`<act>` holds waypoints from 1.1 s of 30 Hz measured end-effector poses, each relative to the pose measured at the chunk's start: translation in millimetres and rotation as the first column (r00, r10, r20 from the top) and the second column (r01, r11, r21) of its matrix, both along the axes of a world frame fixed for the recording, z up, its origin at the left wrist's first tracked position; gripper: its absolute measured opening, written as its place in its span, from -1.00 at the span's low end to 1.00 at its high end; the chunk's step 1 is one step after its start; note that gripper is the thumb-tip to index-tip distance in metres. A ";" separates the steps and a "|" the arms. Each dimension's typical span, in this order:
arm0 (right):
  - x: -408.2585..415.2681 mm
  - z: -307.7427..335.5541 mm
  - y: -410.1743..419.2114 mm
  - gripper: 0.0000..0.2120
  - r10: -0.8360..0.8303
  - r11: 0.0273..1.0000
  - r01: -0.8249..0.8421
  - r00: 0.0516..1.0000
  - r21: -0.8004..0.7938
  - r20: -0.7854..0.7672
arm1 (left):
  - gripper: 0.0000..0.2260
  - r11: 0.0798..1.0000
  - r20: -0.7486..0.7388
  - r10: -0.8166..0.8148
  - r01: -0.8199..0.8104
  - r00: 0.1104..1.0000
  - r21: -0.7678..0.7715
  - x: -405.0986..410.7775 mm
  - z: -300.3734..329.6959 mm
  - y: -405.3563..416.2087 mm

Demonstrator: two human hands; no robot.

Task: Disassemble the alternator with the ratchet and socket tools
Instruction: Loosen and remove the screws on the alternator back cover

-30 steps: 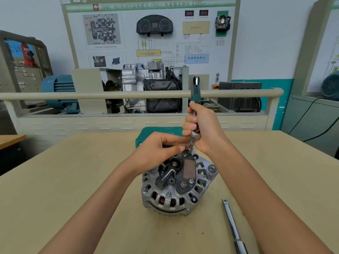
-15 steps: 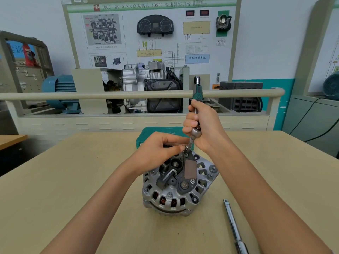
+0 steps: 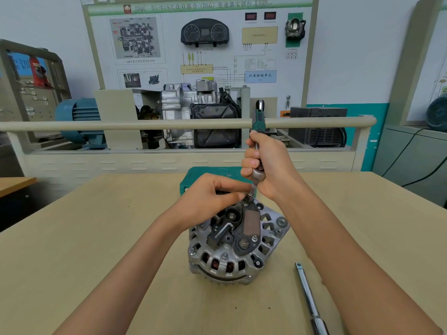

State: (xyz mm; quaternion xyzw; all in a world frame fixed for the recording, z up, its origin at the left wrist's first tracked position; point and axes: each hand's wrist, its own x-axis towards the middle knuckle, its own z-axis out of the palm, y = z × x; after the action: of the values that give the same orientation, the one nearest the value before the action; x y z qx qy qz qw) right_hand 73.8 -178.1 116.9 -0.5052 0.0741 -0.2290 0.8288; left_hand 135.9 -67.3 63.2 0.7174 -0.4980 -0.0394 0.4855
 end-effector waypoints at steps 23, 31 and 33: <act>12.1 2.4 4.7 -0.78 0.124 0.980 -0.135 0.989 -0.145 -0.081 | -0.78 1.000 0.003 0.010 -0.010 1.000 -0.011 1.3 -0.8 -2.1; 15.6 8.3 -4.9 -0.75 0.350 0.921 -0.374 0.918 -0.111 -0.185 | -0.83 1.000 0.011 0.000 0.000 1.000 0.004 0.4 1.1 -3.5; 16.5 9.9 -10.1 -0.74 0.396 0.908 -0.413 0.898 -0.062 -0.192 | -0.83 1.000 0.020 0.007 -0.007 1.000 -0.002 0.0 1.1 -4.7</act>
State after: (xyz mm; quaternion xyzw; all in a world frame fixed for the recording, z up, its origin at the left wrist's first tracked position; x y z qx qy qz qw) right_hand 90.3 -188.2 126.9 -0.5688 0.0284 -0.0099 0.8219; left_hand 135.9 -72.0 64.4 0.7189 -0.5005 -0.0299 0.4814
